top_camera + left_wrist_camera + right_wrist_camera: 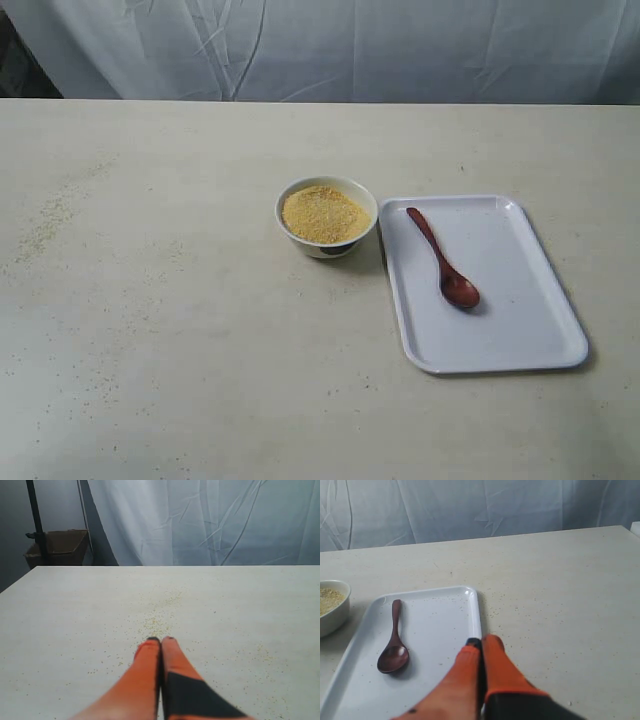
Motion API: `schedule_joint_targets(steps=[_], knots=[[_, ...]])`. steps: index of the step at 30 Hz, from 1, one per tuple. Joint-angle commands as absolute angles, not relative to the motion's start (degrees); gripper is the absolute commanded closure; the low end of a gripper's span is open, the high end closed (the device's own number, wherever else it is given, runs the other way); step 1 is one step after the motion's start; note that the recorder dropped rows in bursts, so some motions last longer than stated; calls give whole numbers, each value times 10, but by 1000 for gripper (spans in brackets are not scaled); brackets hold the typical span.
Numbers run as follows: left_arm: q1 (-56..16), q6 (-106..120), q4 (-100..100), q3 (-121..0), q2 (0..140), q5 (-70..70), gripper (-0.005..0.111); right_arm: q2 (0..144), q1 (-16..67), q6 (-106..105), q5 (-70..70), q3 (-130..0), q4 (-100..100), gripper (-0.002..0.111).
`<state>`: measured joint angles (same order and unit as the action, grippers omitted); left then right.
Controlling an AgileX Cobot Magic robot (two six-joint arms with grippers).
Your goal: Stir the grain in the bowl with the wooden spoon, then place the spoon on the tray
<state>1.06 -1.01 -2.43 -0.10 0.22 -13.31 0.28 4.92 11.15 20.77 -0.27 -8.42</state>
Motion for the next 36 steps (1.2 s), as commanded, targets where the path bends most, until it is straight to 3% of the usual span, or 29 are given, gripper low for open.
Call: schedule_joint_targets(steps=[1,36], knots=[[12,-10,-24,0,0,-132,107,0,51,111,200,0,-85,108],[12,-10,-24,0,0,-132,107,0,51,59,201,0,18,108]])
